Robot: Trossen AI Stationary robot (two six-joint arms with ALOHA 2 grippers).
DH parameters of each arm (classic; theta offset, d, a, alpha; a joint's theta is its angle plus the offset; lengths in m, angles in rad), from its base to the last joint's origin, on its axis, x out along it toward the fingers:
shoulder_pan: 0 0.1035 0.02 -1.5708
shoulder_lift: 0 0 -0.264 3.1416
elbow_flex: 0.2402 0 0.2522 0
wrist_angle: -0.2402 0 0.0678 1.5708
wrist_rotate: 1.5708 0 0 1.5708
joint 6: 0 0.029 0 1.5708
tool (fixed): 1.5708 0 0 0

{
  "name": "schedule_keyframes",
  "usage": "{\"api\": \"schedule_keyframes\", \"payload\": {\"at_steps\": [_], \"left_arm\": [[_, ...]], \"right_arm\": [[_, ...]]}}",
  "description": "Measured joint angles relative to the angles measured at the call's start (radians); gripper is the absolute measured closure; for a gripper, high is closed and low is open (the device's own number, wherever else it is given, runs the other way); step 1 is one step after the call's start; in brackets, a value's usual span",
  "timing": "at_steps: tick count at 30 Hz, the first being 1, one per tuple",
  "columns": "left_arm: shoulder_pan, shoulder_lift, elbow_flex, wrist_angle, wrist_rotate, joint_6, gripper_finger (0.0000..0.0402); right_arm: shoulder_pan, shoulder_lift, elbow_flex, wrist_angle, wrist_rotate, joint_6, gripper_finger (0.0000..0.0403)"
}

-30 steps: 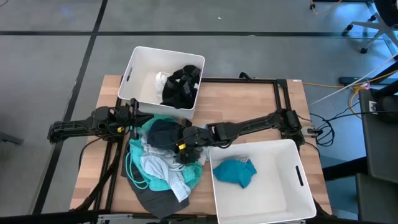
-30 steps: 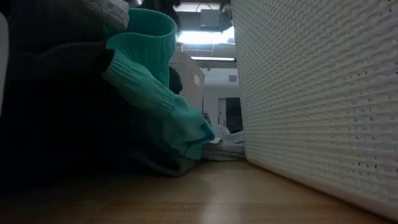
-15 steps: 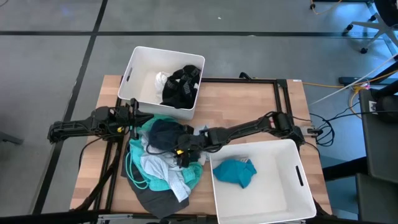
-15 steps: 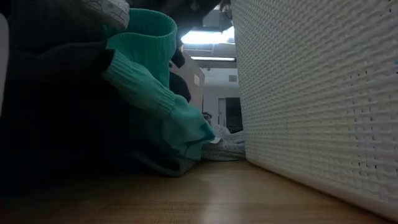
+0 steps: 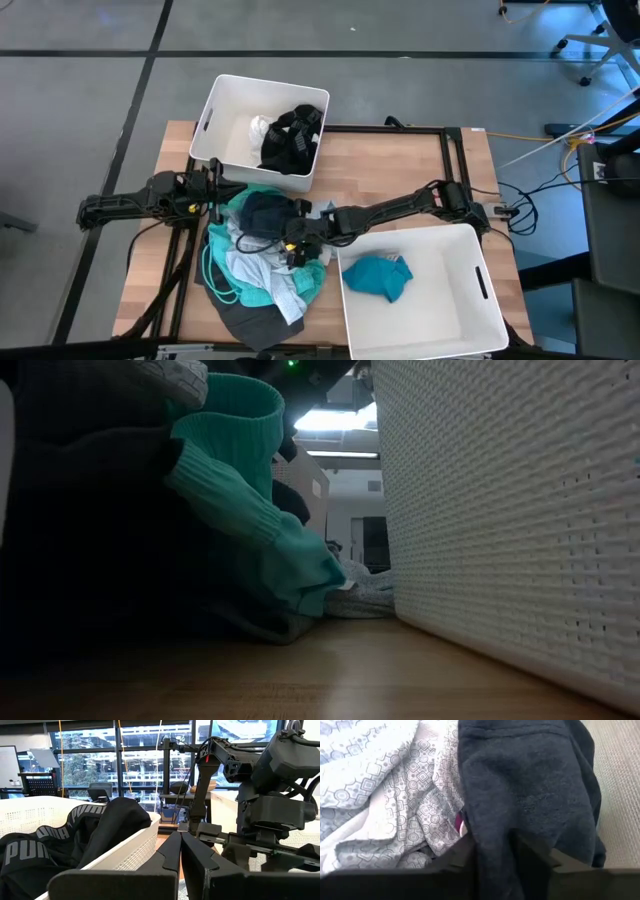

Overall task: Sort clothes
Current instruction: Put the dark blue underwear into the bottom white bin

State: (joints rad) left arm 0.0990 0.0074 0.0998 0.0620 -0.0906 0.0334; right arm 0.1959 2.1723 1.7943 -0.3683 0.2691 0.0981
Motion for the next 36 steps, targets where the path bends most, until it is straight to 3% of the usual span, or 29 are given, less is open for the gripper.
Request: {"api": "schedule_keyframes", "payload": {"at_steps": [6,12,18,36], "left_arm": [[0.0,0.0,0.0,0.0,0.0,0.0,0.0398],[0.0,0.0,0.0,0.0,0.0,0.0,0.0398],[0.0,0.0,0.0,0.0,0.0,0.0,0.0398],[0.0,0.0,0.0,-0.001,0.0,0.0,0.0398]], "right_arm": [[0.001,0.0,0.0,-0.003,0.0,-0.069,0.039],[0.001,-0.027,-0.001,-0.025,0.012,-0.086,0.0371],[0.008,-0.094,-0.001,-0.062,0.077,-0.124,0.0394],[0.027,-0.284,-0.001,-0.155,0.198,-0.163,0.0386]]}}
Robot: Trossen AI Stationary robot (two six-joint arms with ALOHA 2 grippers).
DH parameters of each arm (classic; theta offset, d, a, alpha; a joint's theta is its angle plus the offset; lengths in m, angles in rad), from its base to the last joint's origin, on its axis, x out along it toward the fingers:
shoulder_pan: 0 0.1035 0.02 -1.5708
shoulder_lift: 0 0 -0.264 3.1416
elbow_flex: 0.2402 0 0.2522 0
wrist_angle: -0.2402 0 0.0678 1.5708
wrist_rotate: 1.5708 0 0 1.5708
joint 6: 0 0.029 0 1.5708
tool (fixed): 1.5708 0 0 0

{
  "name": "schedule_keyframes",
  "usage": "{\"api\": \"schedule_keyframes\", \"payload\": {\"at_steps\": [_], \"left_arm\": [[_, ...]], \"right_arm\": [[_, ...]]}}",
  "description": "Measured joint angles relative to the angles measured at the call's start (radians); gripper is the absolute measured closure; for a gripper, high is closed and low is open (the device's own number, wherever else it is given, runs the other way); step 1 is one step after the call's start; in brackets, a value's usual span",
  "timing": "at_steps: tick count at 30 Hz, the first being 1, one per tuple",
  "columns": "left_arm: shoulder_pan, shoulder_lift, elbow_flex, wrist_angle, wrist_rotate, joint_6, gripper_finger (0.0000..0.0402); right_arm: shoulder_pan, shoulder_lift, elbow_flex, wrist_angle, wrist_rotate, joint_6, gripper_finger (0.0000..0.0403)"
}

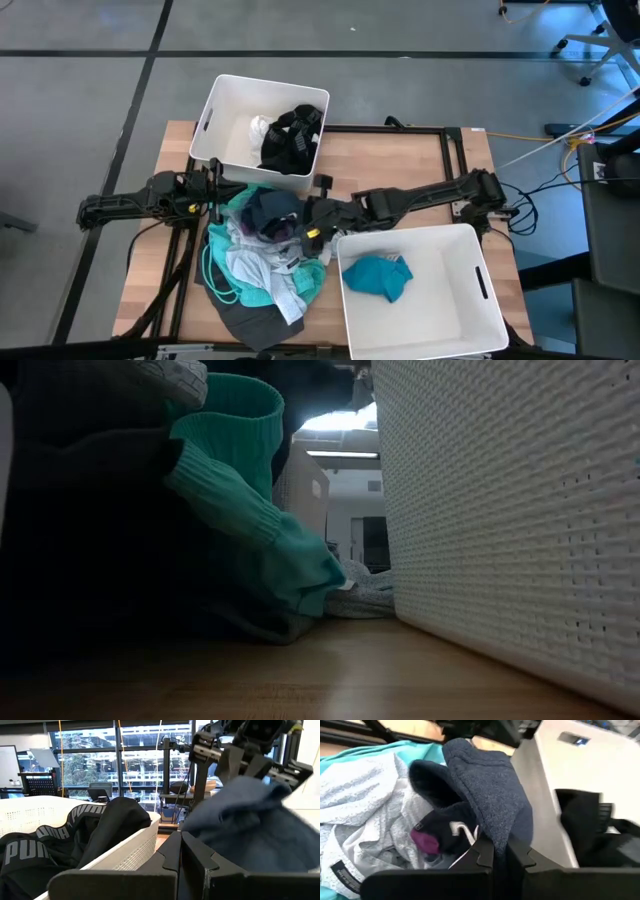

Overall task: Sort clothes
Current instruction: Put the dark blue underwear into the bottom white bin

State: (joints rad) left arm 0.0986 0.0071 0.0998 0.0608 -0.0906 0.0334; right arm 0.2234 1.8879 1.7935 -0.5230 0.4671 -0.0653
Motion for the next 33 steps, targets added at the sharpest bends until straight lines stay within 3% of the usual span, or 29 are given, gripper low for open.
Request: {"api": "schedule_keyframes", "payload": {"at_steps": [23,33], "left_arm": [[0.0,0.0,0.0,0.0,0.0,0.0,0.0398],[0.0,0.0,0.0,0.0,0.0,0.0,0.0398]], "right_arm": [[0.0,-0.211,0.0,-0.035,0.192,-0.072,0.0383],[0.0,-0.316,0.0,-0.069,0.206,-0.073,0.0382]]}}
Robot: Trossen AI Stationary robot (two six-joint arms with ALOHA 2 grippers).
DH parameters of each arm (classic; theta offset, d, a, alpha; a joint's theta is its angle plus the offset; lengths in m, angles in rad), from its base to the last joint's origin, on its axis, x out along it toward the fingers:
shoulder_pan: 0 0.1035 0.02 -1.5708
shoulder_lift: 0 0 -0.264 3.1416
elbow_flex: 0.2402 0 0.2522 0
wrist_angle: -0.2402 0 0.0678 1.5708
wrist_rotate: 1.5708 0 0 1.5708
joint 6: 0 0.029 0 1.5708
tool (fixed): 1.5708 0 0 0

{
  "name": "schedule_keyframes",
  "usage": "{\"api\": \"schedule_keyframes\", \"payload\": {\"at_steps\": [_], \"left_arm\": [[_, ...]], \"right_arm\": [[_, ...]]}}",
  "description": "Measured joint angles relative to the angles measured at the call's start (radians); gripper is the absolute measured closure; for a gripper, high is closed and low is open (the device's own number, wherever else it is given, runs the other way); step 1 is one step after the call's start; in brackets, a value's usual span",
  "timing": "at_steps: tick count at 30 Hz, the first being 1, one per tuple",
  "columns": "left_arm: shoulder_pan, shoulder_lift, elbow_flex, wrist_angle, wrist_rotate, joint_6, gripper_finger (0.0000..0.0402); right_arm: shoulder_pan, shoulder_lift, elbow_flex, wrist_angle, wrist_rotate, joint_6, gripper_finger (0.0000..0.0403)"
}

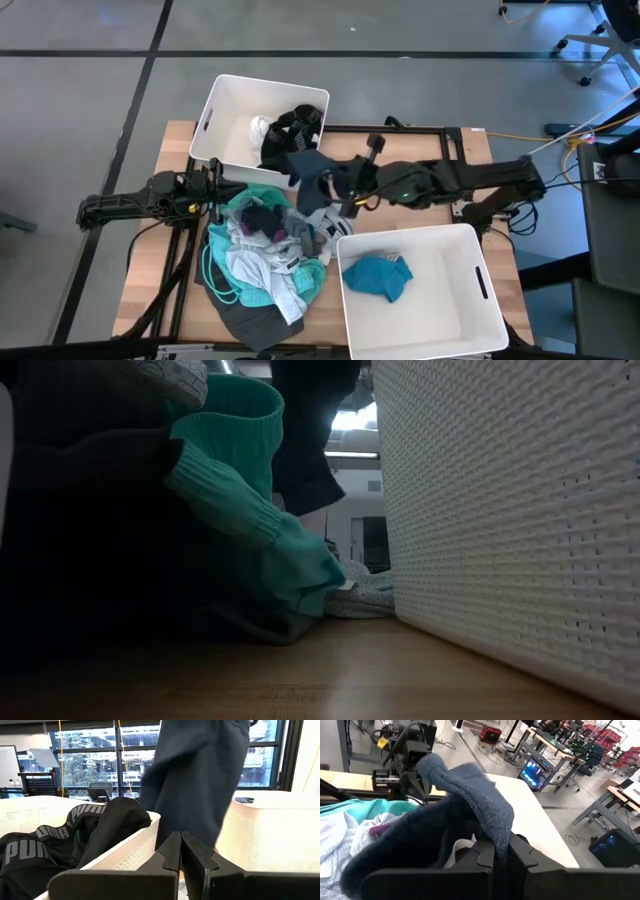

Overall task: Sort clothes
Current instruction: Put the dark blue underwear into the bottom white bin

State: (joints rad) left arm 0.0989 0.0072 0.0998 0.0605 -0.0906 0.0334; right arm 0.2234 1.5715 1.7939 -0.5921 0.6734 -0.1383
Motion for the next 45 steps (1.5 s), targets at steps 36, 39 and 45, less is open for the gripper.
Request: {"api": "schedule_keyframes", "payload": {"at_steps": [36,39,45], "left_arm": [[0.0,0.0,0.029,0.112,-0.002,0.253,0.0398],[0.0,0.0,0.029,0.106,-0.002,0.231,0.0398],[0.0,0.0,0.029,0.107,-0.002,0.222,0.0398]], "right_arm": [[-0.001,-0.462,0.023,-0.206,-0.382,-0.043,0.0381],[0.0,-0.464,0.055,-0.276,-0.488,0.056,0.0381],[0.0,-0.46,0.063,-0.355,-0.737,0.323,0.0381]]}}
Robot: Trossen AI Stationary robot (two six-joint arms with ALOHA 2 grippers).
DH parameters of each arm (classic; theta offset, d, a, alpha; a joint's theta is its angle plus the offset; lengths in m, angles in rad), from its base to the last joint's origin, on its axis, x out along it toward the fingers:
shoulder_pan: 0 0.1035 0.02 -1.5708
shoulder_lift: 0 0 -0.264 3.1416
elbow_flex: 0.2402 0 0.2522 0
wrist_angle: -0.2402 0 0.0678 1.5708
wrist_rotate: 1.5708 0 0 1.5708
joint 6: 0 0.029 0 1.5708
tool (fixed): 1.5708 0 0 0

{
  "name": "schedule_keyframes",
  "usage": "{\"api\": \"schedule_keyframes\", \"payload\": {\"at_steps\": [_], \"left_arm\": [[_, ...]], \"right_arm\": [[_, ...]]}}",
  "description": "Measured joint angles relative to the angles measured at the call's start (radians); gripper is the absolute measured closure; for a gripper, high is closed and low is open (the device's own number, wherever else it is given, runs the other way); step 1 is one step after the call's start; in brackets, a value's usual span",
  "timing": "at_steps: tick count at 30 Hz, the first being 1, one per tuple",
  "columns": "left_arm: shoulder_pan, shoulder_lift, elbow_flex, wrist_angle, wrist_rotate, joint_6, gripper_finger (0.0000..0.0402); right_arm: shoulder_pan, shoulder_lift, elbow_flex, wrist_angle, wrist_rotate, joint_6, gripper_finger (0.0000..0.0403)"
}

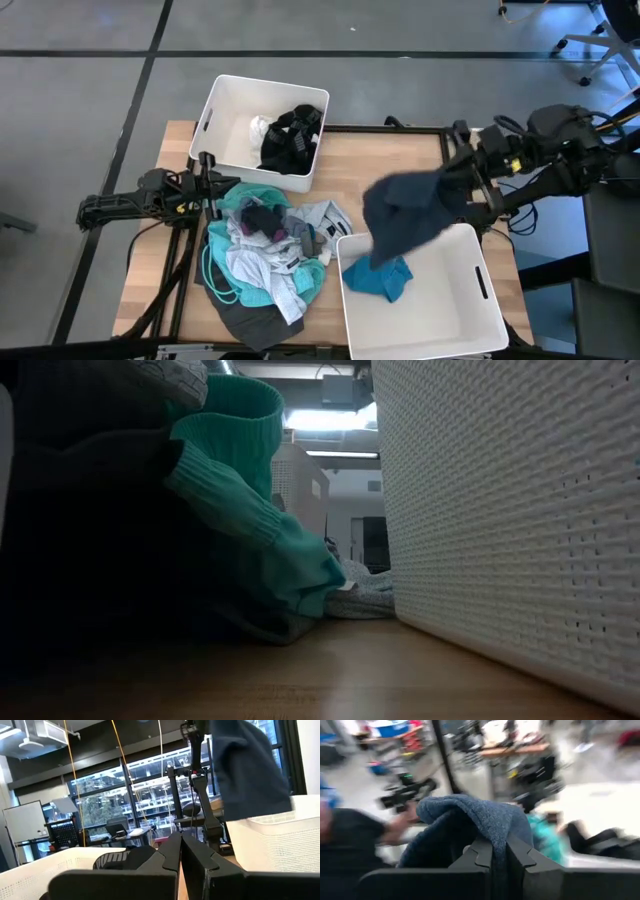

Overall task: Sort clothes
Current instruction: Put the dark blue underwear into the bottom white bin

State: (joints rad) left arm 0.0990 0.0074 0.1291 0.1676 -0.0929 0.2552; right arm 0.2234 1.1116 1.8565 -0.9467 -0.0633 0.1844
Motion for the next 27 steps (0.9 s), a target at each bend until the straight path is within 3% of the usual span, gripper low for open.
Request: {"api": "schedule_keyframes", "payload": {"at_steps": [4,10,16,21,27], "left_arm": [[0.0,0.0,0.0,-0.011,0.0,-0.041,0.0398],[0.0,0.0,0.0,-0.02,0.0,-0.093,0.0398],[0.0,0.0,0.0,-0.023,0.001,-0.154,0.0398],[0.0,0.0,0.0,-0.026,0.001,-0.166,0.0398],[0.0,0.0,0.0,-0.023,0.001,-0.141,0.0398]], "right_arm": [[0.018,0.024,-0.025,-0.033,-0.01,0.093,0.0381],[0.149,0.057,-0.159,-0.045,0.184,0.177,0.0381],[0.337,0.113,-0.311,0.028,0.351,0.359,0.0381],[0.457,0.176,-0.354,0.059,0.472,0.44,0.0381],[0.5,0.251,-0.354,-0.024,0.513,0.496,0.0381]]}}
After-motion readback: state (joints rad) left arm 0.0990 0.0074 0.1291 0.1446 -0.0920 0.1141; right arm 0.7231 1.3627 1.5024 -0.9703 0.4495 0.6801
